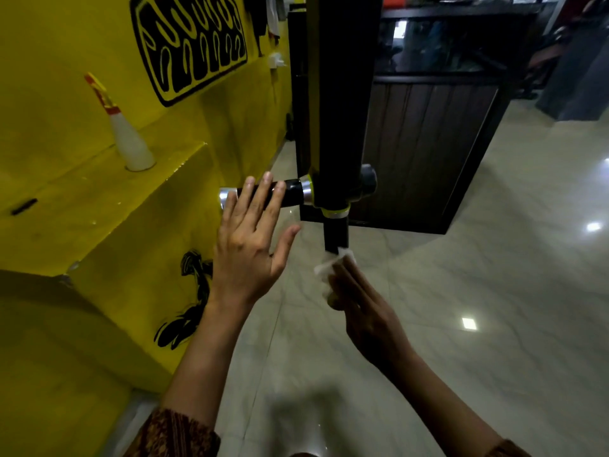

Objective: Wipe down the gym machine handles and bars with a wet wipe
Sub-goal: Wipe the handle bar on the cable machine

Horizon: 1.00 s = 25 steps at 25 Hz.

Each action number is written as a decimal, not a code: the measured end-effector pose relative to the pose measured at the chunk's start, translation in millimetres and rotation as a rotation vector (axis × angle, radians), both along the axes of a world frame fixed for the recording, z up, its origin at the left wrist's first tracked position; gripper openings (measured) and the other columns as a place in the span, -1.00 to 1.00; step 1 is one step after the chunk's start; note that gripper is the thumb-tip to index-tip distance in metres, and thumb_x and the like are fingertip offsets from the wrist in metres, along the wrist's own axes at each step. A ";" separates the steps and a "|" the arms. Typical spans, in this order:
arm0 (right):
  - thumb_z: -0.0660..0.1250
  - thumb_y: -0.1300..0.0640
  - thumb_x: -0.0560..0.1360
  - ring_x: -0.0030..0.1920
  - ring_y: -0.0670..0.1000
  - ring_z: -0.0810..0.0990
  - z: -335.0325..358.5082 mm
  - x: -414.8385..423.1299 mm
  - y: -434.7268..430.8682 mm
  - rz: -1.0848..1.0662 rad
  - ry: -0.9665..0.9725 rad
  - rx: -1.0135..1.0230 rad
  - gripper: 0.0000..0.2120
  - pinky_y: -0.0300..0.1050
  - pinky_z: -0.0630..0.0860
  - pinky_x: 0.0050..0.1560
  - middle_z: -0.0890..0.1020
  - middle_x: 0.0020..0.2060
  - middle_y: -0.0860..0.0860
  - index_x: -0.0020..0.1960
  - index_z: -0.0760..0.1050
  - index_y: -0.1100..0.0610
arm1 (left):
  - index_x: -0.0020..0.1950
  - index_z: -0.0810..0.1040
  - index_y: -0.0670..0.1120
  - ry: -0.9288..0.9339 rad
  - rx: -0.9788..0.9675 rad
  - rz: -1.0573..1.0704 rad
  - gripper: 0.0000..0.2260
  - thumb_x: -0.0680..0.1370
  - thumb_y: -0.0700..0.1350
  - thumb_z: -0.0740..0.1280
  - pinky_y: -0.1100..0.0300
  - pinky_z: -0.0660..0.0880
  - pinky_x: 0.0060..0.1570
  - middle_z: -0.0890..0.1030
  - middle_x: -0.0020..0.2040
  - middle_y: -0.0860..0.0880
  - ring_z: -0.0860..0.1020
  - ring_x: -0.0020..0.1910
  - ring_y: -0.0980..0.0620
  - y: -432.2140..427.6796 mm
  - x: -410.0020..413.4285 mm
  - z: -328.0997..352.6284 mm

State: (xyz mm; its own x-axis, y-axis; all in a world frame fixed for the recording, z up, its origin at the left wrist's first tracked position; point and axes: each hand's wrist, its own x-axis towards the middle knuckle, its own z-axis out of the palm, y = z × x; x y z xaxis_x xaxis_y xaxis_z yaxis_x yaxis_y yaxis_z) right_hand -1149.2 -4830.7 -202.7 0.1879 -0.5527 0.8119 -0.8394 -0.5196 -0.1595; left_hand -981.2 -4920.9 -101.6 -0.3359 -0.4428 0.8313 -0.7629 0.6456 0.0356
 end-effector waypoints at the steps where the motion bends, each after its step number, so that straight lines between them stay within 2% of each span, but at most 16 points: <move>1: 0.22 0.36 0.53 0.41 0.20 0.27 11.7 -0.1 -7.1 0.005 0.010 0.004 -0.42 0.03 0.43 0.29 0.05 0.51 0.01 0.47 0.08 0.15 | 0.38 0.37 -0.18 0.006 -0.031 0.022 -0.56 0.59 0.04 0.16 0.08 -0.02 0.45 0.38 0.39 -0.19 0.22 0.42 -0.09 -0.6 -0.8 0.4; 3: 0.29 0.41 0.43 0.48 0.12 0.05 37.2 0.6 -25.5 -0.100 0.092 0.013 -0.39 0.00 0.11 0.48 0.17 0.44 0.12 0.42 0.16 0.22 | 0.35 0.41 -0.16 0.029 -0.086 0.064 -0.60 0.58 0.02 0.20 0.07 -0.04 0.45 0.43 0.35 -0.18 0.28 0.39 -0.11 -3.8 -2.9 4.9; 5: 0.28 0.39 0.41 0.48 0.09 0.00 46.7 -1.9 -39.1 -0.177 0.183 0.053 -0.44 -0.08 -0.08 0.51 0.22 0.40 0.19 0.38 0.22 0.28 | 0.30 0.48 -0.16 0.059 -0.093 0.058 -0.63 0.57 0.01 0.24 0.06 0.03 0.42 0.51 0.27 -0.17 0.39 0.32 -0.13 -8.5 -3.0 10.1; 7: 0.21 0.35 0.48 0.45 0.11 0.13 29.7 -4.6 -34.9 -0.146 0.207 0.062 -0.54 -0.12 0.00 0.49 0.29 0.40 0.19 0.37 0.27 0.30 | 0.24 0.54 -0.16 0.107 -0.074 0.021 -0.66 0.55 -0.01 0.28 0.06 0.14 0.35 0.58 0.18 -0.14 0.50 0.20 -0.11 -12.4 -2.6 10.8; 9: 0.15 0.29 0.56 0.40 0.13 0.28 -1.8 -6.2 -16.4 -0.079 0.151 0.090 -0.62 -0.05 0.31 0.39 0.36 0.36 0.19 0.37 0.29 0.29 | 0.21 0.56 -0.15 0.161 -0.067 -0.003 -0.69 0.53 -0.03 0.32 0.11 0.18 0.31 0.61 0.13 -0.11 0.52 0.15 -0.06 -15.6 -2.9 9.4; 11: 0.10 0.25 0.62 0.41 0.14 0.29 -23.4 -8.5 3.0 -0.047 0.145 0.074 -0.69 0.05 0.46 0.25 0.44 0.29 0.24 0.33 0.34 0.32 | 0.19 0.57 -0.14 0.195 -0.078 -0.012 -0.71 0.52 -0.04 0.33 0.19 0.14 0.33 0.62 0.11 -0.10 0.48 0.15 0.00 -16.9 -3.8 7.6; 13: 0.10 0.27 0.62 0.41 0.15 0.26 -15.8 -9.2 2.6 -0.051 0.161 0.028 -0.65 0.07 0.41 0.30 0.40 0.32 0.23 0.39 0.26 0.28 | 0.19 0.57 -0.14 0.205 -0.091 -0.014 -0.71 0.52 -0.05 0.34 0.23 0.10 0.34 0.62 0.11 -0.09 0.46 0.16 0.02 -17.9 -4.8 6.6; 15: 0.19 0.31 0.55 0.43 0.15 0.21 14.9 -6.1 -17.5 -0.103 0.161 0.014 -0.52 0.05 0.24 0.43 0.27 0.38 0.18 0.44 0.16 0.24 | 0.19 0.57 -0.15 0.213 -0.095 -0.011 -0.71 0.52 -0.05 0.33 0.21 0.11 0.34 0.62 0.12 -0.10 0.46 0.16 0.01 -18.2 -5.3 5.3; 17: 0.24 0.32 0.48 0.45 0.18 0.16 43.3 0.0 -38.7 -0.207 0.268 0.047 -0.51 0.08 0.13 0.46 0.26 0.39 0.22 0.39 0.24 0.29 | 0.19 0.57 -0.16 0.213 -0.106 -0.003 -0.71 0.53 -0.05 0.33 0.21 0.09 0.35 0.62 0.12 -0.11 0.46 0.17 0.00 -17.5 -6.2 4.1; 19: 0.13 0.34 0.50 0.42 0.22 0.23 45.7 1.2 -47.3 -0.246 0.359 0.056 -0.65 0.15 0.14 0.42 0.38 0.33 0.26 0.28 0.39 0.34 | 0.19 0.56 -0.16 0.197 -0.122 0.014 -0.71 0.53 -0.05 0.32 0.22 0.06 0.37 0.61 0.13 -0.12 0.45 0.18 -0.01 -17.1 -6.4 2.7; 21: -0.05 0.34 0.55 0.40 0.20 0.27 27.9 -1.5 -39.9 -0.239 0.415 0.051 -0.61 0.17 0.16 0.38 0.47 0.26 0.26 0.21 0.46 0.34 | 0.21 0.55 -0.17 0.179 -0.138 0.025 -0.70 0.54 -0.05 0.32 0.21 0.04 0.39 0.61 0.15 -0.13 0.44 0.20 -0.02 -18.6 -5.4 0.4; 25: 0.19 0.32 0.52 0.43 0.16 0.21 -17.7 -11.2 -5.6 -0.098 0.445 0.169 -0.67 0.13 0.40 0.30 0.47 0.27 0.23 0.27 0.41 0.32 | 0.23 0.55 -0.16 0.189 -0.142 0.029 -0.69 0.54 -0.05 0.32 0.15 0.04 0.41 0.59 0.18 -0.11 0.42 0.24 0.00 -18.9 -9.2 -2.0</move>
